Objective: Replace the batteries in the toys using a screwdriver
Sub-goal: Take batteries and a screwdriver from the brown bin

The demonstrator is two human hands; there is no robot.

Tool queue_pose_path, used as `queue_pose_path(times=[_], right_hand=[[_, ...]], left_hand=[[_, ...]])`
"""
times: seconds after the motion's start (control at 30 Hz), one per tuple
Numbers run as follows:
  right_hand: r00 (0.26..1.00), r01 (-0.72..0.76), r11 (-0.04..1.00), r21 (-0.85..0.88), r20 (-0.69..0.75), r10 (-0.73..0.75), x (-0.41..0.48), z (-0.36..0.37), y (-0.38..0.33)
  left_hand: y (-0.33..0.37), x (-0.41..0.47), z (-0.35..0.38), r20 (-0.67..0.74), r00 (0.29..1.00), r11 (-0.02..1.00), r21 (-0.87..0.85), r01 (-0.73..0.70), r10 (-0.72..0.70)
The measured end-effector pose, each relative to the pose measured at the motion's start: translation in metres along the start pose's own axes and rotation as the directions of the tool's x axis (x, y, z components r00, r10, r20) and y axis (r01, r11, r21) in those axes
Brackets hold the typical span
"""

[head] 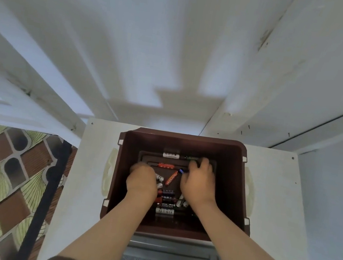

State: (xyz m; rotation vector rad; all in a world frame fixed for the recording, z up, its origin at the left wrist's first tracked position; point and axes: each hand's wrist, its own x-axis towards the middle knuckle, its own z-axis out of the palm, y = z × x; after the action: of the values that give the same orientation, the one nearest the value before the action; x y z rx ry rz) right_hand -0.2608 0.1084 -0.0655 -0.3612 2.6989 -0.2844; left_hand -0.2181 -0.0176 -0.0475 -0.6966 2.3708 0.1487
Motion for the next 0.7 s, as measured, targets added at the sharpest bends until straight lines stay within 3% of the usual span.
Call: queue_pose_path(times=[0.13,0.27,0.43,0.57,0.7], right_hand=[[0.993,-0.007,1.0,0.022,-0.118,0.009,0.002,0.0,0.005],[0.927,-0.351,0.916,0.195,-0.07,0.37,0.013,-0.009,-0.004],[0.82,-0.549,0.774,0.315,0.024,0.571,0.03,-0.005,-0.024],[0.8,-0.557,0.72,0.414,0.036,0.598,0.031,0.0,-0.03],[0.809,-0.499,0.668,0.552,0.019,0.588,0.03,0.0,-0.024]], left_hand=[[-0.003,0.001,0.003,-0.054,0.995,0.991,0.111,-0.081,0.087],[-0.004,0.002,0.003,-0.093,0.98,0.972,0.171,-0.161,0.178],[0.002,0.001,0.008,-0.134,0.945,0.954,0.029,-0.298,0.299],[0.005,0.003,0.01,-0.191,0.933,0.941,-0.092,-0.325,0.304],[0.008,0.006,0.012,-0.193,0.872,0.887,-0.022,-0.461,0.449]])
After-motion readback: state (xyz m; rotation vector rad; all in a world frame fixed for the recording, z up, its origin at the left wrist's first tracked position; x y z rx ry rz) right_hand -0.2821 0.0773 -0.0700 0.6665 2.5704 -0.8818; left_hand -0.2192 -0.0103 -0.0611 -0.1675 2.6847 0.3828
